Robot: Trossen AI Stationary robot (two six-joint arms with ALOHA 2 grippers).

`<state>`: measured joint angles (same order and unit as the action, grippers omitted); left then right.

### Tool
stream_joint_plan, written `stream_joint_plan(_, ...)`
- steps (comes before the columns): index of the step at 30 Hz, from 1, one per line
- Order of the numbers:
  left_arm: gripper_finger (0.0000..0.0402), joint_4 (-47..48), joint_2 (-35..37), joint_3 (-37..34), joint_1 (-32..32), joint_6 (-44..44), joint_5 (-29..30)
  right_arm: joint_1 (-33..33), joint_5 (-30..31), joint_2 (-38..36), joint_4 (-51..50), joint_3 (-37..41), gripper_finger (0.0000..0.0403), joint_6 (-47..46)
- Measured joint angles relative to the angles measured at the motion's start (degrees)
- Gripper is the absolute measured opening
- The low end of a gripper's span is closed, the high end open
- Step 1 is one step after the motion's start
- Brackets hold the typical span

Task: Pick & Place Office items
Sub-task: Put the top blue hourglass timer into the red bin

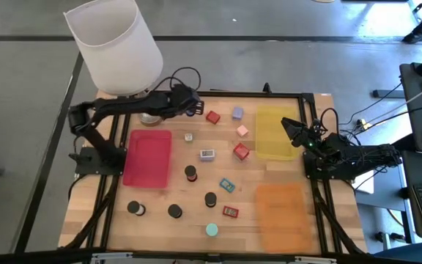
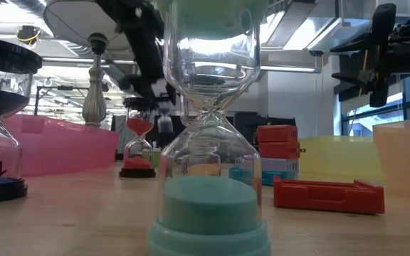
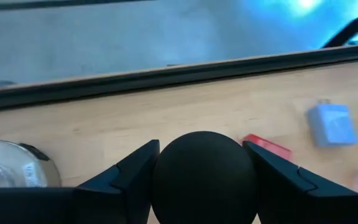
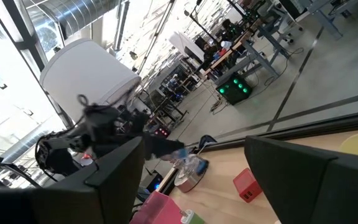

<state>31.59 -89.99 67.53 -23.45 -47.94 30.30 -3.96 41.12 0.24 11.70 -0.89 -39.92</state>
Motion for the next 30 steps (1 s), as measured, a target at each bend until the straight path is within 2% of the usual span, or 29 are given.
stream_joint_plan(5,0.0210,7.63,7.49,0.00,4.68,-0.60,-1.78,-0.01,0.00,-0.01,-0.02,0.00,0.0281,0.00)
stream_joint_plan(10,0.0210,19.69,14.31,0.00,12.73,-4.14,0.11,0.00,0.00,0.01,-0.01,0.00,0.0281,0.00)
stream_joint_plan(15,0.0211,35.68,18.24,0.02,22.99,-15.37,3.27,0.00,0.00,0.00,0.00,0.00,0.0281,0.00)
stream_joint_plan(20,0.0211,49.11,18.50,0.00,31.68,-29.51,6.09,0.01,0.01,0.01,-0.02,0.00,0.0281,0.00)
stream_joint_plan(24,0.0211,53.76,18.48,-2.60,35.04,-38.83,6.63,-0.01,0.00,0.01,0.00,0.00,0.0281,0.00)
stream_joint_plan(30,0.0211,54.11,18.96,-9.89,37.31,-51.05,7.21,0.01,0.00,0.00,-0.02,0.00,0.0281,0.00)
